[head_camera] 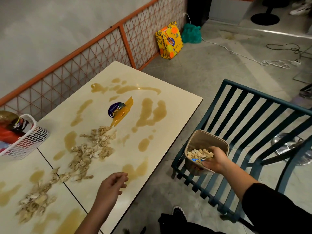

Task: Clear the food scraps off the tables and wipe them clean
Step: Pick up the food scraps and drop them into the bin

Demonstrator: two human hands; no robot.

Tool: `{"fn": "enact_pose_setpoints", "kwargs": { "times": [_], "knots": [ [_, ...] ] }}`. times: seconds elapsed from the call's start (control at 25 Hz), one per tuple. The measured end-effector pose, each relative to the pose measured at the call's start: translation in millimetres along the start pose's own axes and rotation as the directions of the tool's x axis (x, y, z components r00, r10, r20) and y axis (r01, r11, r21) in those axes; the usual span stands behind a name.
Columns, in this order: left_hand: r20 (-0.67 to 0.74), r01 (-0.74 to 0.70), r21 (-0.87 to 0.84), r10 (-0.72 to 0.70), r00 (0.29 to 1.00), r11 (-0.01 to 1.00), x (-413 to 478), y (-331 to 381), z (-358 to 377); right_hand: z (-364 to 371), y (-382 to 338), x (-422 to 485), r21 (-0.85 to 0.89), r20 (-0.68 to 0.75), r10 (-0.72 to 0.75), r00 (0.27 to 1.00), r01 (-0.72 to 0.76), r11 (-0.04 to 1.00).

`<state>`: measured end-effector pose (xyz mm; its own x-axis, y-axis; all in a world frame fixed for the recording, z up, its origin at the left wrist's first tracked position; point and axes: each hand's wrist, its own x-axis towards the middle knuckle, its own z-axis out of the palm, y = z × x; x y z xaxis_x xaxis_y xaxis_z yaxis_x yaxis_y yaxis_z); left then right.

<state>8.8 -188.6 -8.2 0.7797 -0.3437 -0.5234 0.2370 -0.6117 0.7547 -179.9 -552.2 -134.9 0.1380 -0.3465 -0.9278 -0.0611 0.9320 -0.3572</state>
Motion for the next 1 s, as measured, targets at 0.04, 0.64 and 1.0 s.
{"fn": "enact_pose_setpoints", "kwargs": {
  "times": [0.04,0.64,1.0],
  "knots": [
    [-0.003,-0.002,-0.001,0.002,1.0,1.0,1,0,-3,0,2,4,-0.009,0.009,0.025,1.0,-0.025,1.0],
    [-0.181,0.082,-0.23,-0.126,0.975,0.97,-19,-92,-135,188,175,-108,-0.731,0.68,-0.199,0.706,0.675,-0.102],
    [-0.213,0.188,-0.338,-0.27,0.939,0.922,-38,-182,-203,324,227,-100,-0.379,0.775,0.006,0.632,0.472,-0.796]
  ]
}}
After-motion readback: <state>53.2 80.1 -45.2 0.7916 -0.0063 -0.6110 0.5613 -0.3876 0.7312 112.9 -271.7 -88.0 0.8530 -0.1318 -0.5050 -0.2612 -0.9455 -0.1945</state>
